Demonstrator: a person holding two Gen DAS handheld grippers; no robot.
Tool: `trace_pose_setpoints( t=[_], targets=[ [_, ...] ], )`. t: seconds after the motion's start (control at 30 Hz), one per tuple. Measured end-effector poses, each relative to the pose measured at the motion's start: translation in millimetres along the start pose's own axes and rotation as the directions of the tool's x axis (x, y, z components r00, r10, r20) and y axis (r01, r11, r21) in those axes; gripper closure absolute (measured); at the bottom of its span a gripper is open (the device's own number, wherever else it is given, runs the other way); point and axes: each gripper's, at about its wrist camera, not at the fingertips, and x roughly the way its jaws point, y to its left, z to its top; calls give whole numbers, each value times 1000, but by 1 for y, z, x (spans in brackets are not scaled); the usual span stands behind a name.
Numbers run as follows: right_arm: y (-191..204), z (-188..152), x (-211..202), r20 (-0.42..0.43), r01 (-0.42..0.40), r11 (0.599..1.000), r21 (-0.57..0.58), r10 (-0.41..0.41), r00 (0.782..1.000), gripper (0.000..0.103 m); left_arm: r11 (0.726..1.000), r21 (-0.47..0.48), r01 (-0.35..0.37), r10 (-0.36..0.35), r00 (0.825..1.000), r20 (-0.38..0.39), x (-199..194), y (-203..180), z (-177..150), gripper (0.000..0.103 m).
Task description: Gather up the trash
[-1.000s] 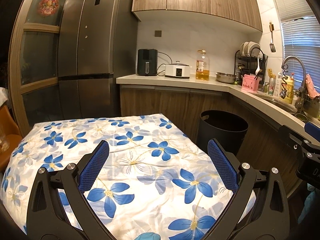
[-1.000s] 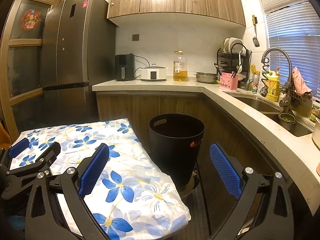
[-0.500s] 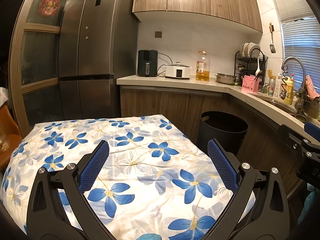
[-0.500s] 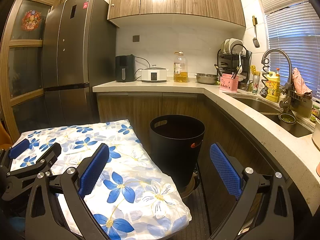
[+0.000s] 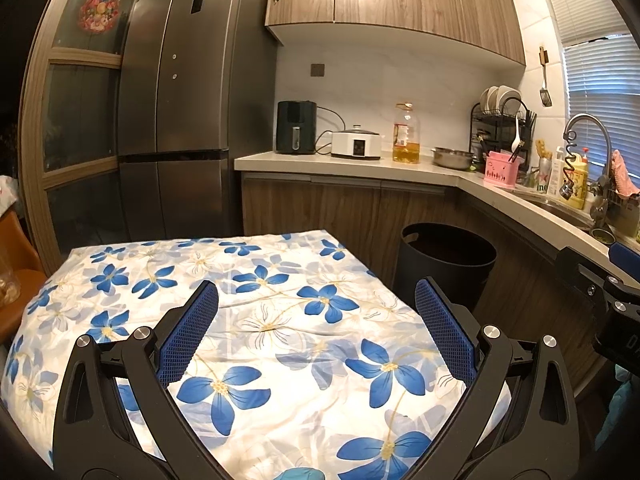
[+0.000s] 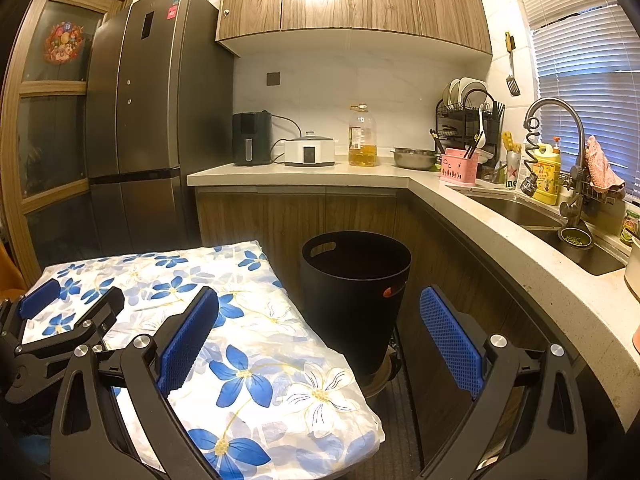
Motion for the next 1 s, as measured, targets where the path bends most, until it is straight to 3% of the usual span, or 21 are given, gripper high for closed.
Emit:
trace_pose_setpoints(
  t=[1.0],
  targets=[
    [0, 7, -2, 12, -10, 1000, 5, 10, 1000, 6, 1000, 10, -2, 2, 1000, 0, 0, 2, 2, 6]
  ],
)
